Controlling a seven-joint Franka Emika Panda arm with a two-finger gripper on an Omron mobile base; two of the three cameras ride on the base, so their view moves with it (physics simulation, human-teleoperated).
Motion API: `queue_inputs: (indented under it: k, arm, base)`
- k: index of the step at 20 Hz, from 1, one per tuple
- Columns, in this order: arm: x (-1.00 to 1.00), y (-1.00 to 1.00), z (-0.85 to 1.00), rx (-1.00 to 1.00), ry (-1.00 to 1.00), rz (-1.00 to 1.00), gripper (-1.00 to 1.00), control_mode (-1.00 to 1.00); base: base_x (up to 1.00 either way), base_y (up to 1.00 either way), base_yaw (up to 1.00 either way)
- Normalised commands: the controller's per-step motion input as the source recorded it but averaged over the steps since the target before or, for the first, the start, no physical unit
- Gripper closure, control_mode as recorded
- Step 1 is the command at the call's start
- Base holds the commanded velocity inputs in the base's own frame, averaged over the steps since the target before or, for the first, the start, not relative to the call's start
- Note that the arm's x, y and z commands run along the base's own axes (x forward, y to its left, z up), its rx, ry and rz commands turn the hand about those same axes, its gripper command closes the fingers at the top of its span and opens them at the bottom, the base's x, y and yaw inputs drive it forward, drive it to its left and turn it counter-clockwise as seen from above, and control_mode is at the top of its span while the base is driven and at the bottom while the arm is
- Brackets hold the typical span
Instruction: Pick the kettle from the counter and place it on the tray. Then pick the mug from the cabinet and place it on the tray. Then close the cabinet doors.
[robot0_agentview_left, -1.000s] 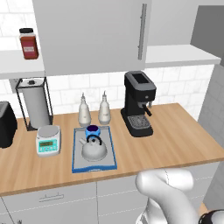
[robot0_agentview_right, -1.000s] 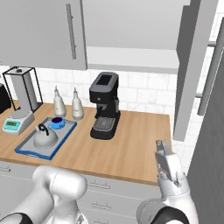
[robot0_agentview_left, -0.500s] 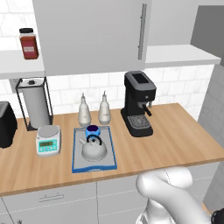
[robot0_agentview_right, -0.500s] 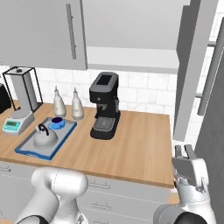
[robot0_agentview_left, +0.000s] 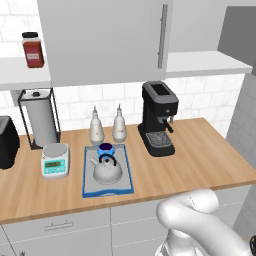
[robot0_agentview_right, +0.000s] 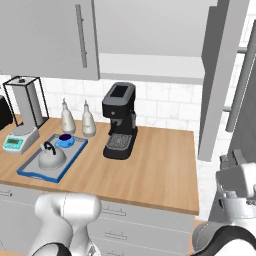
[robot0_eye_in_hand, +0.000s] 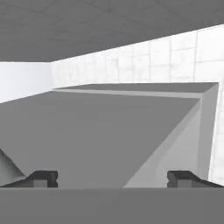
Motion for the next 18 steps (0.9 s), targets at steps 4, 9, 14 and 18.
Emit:
queue_inputs:
  k: [4, 9, 14, 18]
  arm:
    - [0.01, 0.0, 0.6, -0.01, 0.12, -0.22, -1.0, -1.0]
    - [0.03, 0.01, 0.62, -0.06, 0.13, -0.22, -1.0, -1.0]
    - [0.07, 0.12, 0.64, -0.14, 0.11, -0.07, -1.0, -1.0]
    - [0.02, 0.53, 0.34, -0.24, 0.03, 0.18, -1.0, -1.0]
  base:
    - [0.0, 0.0, 0.0]
    - [0.0, 0.0, 0.0]
    - [0.0, 0.0, 0.0]
    - [0.0, 0.0, 0.0]
